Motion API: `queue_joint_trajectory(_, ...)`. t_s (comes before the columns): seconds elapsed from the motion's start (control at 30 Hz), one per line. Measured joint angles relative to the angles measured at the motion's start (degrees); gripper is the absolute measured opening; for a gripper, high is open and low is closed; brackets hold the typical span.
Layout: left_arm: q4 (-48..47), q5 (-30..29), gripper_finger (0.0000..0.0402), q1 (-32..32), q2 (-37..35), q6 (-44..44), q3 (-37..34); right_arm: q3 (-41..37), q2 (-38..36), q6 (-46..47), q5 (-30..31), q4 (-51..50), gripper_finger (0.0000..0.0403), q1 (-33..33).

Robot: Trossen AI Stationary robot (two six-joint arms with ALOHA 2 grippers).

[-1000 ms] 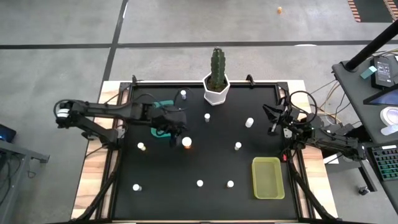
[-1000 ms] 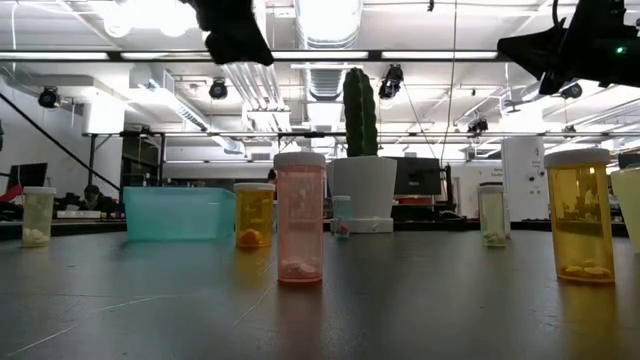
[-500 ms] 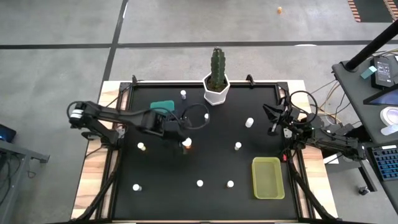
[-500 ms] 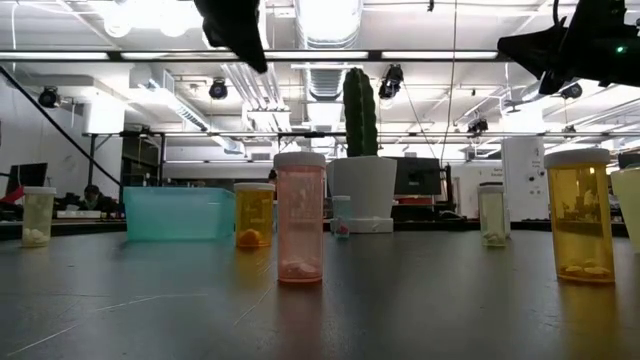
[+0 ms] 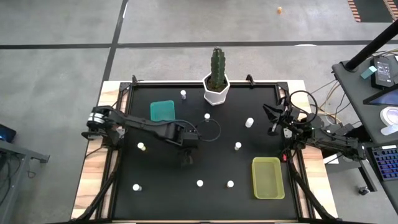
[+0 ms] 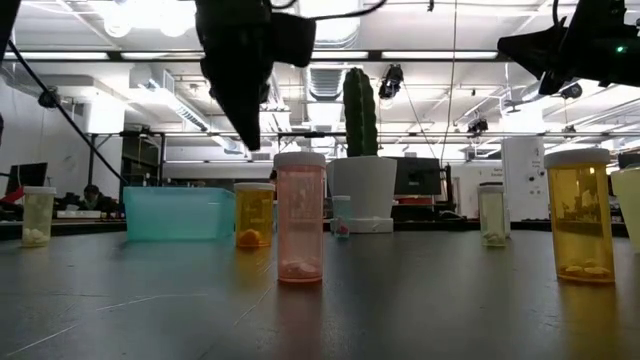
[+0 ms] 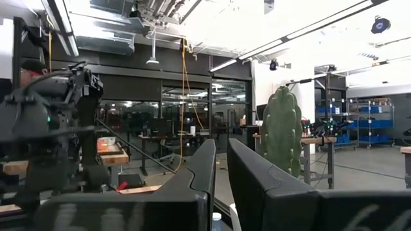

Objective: Pick and place medicine bottles into bin by pill shape (circle, oval)
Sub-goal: Put the orange capsule bottle into the blue bin

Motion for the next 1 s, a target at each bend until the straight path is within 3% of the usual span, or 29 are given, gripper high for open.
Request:
queue_joint_trajectory(0.3, -0.03, -1.57, 0.0238, 1.46, 2.59, 2.89, 0.0, 0.0, 0.0, -0.07, 0.0, -0.04, 0.0034, 0.02)
queue_joint_trajectory(0.43, -0.05, -4.66, 0.0287, 1.7, 1.92, 4.35, -0.02, 0.0, 0.0, -0.14, 0.0, -0.07, 0.0034, 0.01)
queue_joint_trajectory(1.0, 0.6, -3.1, 0.0297, 5.37, 2.05, 6.8, -2.76, 0.0, 0.0, -0.61, 0.0, -0.15, 0.0034, 0.0)
